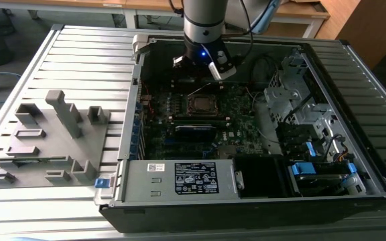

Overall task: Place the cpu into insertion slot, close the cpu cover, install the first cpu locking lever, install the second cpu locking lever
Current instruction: 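Install the first cpu locking lever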

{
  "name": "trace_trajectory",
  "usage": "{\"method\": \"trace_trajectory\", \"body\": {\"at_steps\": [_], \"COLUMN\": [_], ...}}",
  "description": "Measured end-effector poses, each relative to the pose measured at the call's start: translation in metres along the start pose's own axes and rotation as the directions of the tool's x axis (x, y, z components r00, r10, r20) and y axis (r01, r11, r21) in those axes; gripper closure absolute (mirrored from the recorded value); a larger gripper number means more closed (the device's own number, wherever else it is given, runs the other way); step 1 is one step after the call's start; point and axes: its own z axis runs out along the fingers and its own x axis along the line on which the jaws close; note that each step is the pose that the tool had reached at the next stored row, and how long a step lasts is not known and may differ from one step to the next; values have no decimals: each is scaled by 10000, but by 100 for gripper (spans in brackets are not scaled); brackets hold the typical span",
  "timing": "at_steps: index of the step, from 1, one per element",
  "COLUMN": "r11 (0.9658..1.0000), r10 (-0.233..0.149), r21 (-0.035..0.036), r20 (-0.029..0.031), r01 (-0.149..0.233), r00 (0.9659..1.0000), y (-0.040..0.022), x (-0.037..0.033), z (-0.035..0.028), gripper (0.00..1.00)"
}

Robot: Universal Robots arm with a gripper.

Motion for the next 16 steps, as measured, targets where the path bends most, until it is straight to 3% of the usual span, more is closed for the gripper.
{"method": "trace_trajectory", "body": {"at_steps": [16], "r11": [10000], "r10": [0], "r21": [-16], "r20": [0], "r01": [0], "r00": [10000], "y": [-16], "x": [-37], "z": [69], "gripper": [89]}}
